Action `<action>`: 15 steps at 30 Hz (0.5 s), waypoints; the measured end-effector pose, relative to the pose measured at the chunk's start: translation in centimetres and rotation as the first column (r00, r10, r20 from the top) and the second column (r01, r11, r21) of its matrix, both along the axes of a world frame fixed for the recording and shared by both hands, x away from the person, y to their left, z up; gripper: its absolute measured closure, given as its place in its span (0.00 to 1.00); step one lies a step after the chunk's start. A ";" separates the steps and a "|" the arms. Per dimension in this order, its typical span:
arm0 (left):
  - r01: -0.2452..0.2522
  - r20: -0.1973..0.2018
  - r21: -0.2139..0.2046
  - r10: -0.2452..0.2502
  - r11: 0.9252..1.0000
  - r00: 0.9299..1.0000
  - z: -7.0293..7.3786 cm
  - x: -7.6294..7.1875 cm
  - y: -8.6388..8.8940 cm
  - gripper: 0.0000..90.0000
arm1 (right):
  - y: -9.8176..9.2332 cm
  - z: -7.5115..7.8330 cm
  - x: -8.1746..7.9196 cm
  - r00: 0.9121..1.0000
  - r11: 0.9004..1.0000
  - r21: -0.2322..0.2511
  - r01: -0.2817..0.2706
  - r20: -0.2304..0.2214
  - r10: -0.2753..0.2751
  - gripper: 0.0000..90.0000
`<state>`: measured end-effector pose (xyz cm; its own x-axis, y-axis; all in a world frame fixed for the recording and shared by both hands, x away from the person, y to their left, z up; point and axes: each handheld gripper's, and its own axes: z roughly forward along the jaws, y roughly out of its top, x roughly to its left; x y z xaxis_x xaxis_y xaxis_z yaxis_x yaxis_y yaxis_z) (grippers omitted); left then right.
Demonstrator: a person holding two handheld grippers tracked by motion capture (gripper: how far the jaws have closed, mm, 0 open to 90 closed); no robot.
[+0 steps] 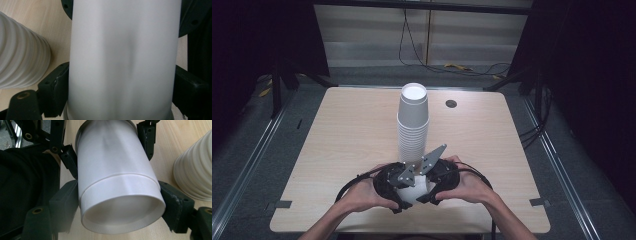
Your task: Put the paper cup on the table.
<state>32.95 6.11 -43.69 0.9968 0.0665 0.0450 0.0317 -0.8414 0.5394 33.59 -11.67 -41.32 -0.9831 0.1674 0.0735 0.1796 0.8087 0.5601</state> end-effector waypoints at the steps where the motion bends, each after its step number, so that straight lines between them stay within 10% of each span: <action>1: 0.002 0.004 -0.005 -0.002 1.000 1.000 0.0 0.0 0.1 0.16 | 0.0 0.0 0.0 1.000 1.000 0.005 0.000 0.002 0.000 0.27; 4: 0.036 0.027 0.018 -0.036 0.999 0.999 0.3 0.4 0.4 0.15 | -0.1 0.0 0.0 1.000 1.000 0.017 0.008 0.001 -0.008 0.27; 5: -0.029 -0.012 -0.067 0.029 0.997 1.000 -0.1 -0.1 0.2 0.15 | -0.1 0.1 0.0 1.000 1.000 0.014 0.012 -0.003 -0.012 0.27; 15: 0.015 0.010 -0.068 -0.014 0.998 1.000 0.5 0.4 0.7 0.15 | -0.3 0.2 -0.1 1.000 1.000 0.012 0.011 0.001 -0.011 0.28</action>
<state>33.36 6.81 -43.16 0.9972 0.0550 0.0503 0.0143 -0.8031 0.5956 33.51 -11.98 -41.11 -0.9813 0.1775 0.0744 0.1879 0.7999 0.5700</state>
